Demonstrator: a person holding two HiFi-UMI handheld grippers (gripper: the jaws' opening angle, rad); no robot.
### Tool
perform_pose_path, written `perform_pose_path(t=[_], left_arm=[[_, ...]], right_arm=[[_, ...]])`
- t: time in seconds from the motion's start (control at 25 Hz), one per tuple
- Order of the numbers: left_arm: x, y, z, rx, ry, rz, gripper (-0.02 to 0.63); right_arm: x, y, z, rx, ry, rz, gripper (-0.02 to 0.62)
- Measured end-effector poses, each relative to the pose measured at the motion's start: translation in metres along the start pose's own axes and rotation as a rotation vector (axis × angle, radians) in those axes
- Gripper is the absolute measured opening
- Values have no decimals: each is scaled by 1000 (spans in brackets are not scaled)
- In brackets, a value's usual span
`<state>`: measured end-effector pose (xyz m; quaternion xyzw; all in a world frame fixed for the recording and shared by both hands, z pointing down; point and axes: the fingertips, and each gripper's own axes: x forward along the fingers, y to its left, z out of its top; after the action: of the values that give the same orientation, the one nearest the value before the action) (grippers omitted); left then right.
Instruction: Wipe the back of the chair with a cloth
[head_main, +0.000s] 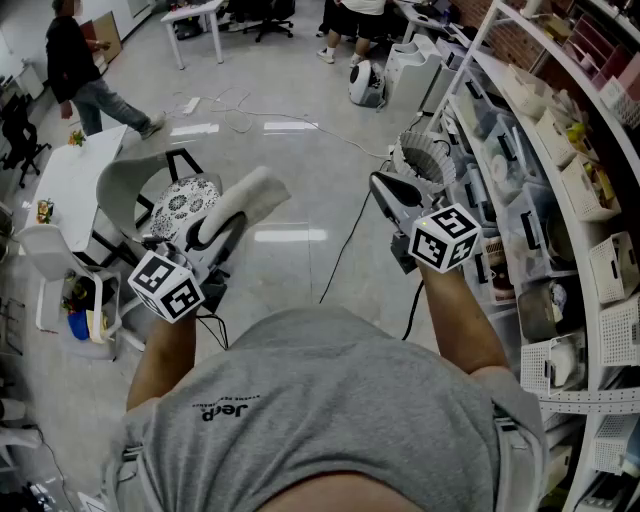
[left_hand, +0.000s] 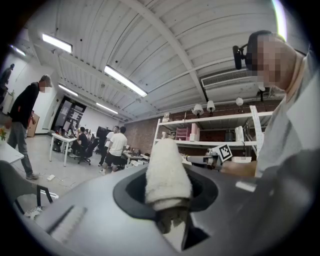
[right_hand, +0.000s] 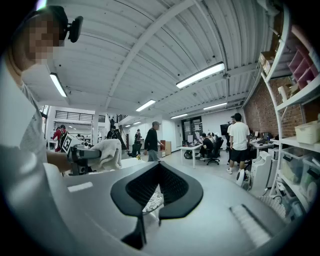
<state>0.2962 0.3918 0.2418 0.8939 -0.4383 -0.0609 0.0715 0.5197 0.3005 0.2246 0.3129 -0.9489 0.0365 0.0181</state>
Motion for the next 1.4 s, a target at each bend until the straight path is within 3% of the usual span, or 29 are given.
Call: perform_pose_path(t=[0.52,1.16,1.4], left_arm=[[27,-19,0,-1,1,10,158],[88,-90,-20,-8,13,43,158],[105,-87,-17,0,21,44,158]], right_arm=[[-21,-24,5,15,-4,17,3],[-89,-76,3,17,-20,91,5],[-83,-96,0,36,-19,95,3]])
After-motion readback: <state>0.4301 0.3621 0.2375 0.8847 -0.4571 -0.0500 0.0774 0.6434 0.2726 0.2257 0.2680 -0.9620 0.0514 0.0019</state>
